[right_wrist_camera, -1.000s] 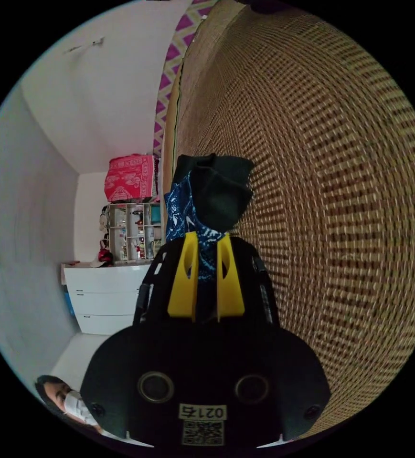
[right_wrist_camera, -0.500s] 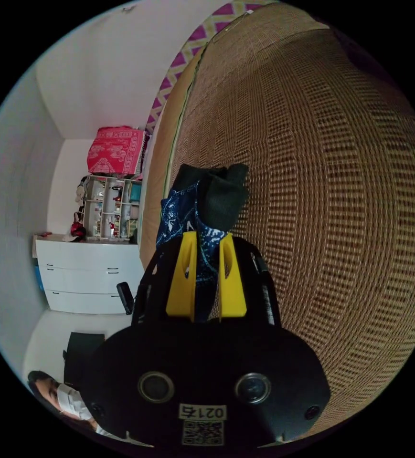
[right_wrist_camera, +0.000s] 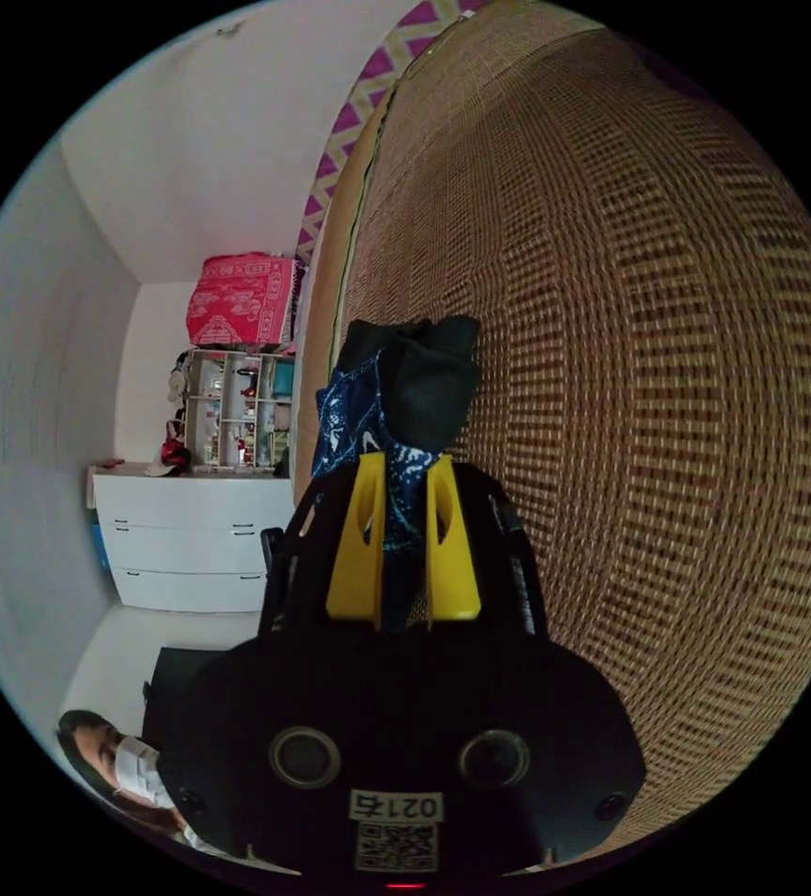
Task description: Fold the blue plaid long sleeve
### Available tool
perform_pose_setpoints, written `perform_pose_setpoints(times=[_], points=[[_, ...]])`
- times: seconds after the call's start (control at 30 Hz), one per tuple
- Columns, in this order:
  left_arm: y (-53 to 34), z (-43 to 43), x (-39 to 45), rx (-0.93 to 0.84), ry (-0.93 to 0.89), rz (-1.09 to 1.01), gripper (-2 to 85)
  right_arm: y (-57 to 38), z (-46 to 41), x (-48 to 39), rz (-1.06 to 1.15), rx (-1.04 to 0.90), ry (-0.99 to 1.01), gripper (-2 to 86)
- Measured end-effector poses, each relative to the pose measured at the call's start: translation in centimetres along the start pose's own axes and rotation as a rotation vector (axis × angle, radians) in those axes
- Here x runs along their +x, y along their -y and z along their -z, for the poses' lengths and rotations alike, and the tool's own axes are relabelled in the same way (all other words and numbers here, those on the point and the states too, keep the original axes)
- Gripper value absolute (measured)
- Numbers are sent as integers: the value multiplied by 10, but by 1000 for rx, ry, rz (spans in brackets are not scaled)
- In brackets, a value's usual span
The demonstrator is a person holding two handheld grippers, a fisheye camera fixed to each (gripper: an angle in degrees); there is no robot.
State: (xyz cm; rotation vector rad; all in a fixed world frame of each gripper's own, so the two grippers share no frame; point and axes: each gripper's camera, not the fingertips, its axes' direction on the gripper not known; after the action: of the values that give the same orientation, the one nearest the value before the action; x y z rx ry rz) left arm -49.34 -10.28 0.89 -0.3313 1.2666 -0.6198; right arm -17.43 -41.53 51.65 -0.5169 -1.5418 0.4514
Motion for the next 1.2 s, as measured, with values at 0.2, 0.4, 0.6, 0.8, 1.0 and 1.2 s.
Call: perform_pose_setpoints(times=[0.2,0.4,0.6,0.8,1.0,1.2], points=[[-5,43,27,47,-55,-108,33,6,-3,-101,210,-45,-93,40],[12,125,58,155,-26,-216,34,34,-50,-238,393,-65,-83,37],[47,221,55,339,55,-260,39,89,-160,-344,522,-94,-24,41],[73,247,-5,480,230,-131,61,123,-290,-386,530,-63,-171,90],[40,217,-73,436,480,37,77,91,-341,-377,504,-146,-258,106],[-25,172,-17,469,703,-121,33,-21,-299,-397,734,-235,-378,111]])
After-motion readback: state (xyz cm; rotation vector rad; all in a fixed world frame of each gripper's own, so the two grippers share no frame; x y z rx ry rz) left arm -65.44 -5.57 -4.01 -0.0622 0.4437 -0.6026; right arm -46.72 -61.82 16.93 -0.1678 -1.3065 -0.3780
